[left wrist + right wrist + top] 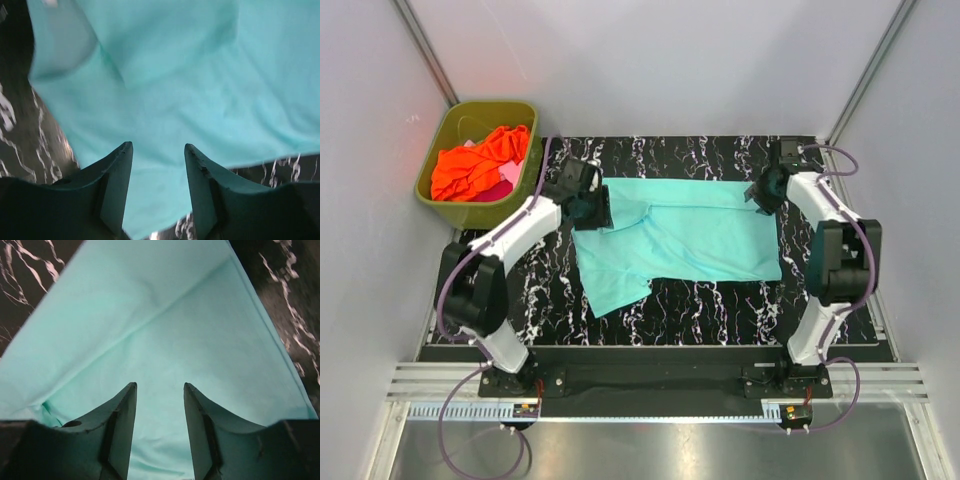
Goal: Fold and stack the t-shirts
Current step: Fold the tshirt
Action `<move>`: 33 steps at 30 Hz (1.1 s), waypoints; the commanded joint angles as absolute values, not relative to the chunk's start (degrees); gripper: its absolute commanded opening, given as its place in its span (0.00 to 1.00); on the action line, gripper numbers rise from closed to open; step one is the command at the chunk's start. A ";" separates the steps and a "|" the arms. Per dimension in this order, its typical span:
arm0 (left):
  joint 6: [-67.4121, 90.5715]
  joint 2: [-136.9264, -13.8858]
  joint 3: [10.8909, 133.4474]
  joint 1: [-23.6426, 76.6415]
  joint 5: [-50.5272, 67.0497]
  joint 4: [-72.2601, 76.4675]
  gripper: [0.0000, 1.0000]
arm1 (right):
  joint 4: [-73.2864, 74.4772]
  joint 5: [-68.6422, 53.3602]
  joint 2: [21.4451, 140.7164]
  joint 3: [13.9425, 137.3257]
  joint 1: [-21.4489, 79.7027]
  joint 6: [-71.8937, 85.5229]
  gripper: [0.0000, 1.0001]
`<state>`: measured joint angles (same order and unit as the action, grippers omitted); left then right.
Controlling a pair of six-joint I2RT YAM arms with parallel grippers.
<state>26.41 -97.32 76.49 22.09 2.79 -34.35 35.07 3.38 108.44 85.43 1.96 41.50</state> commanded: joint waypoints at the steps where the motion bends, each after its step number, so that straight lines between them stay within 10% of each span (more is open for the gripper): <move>1: 25.50 -87.58 67.78 22.85 6.85 -33.31 0.56 | 39.20 2.90 100.30 78.42 1.76 44.91 0.50; 15: 39.19 -59.95 33.76 25.66 6.51 -26.46 0.63 | 34.63 -4.57 85.52 60.12 1.93 48.34 0.53; 33: 44.38 -71.09 28.83 31.11 2.37 -18.55 0.47 | 34.01 -3.78 80.42 53.70 1.93 52.47 0.53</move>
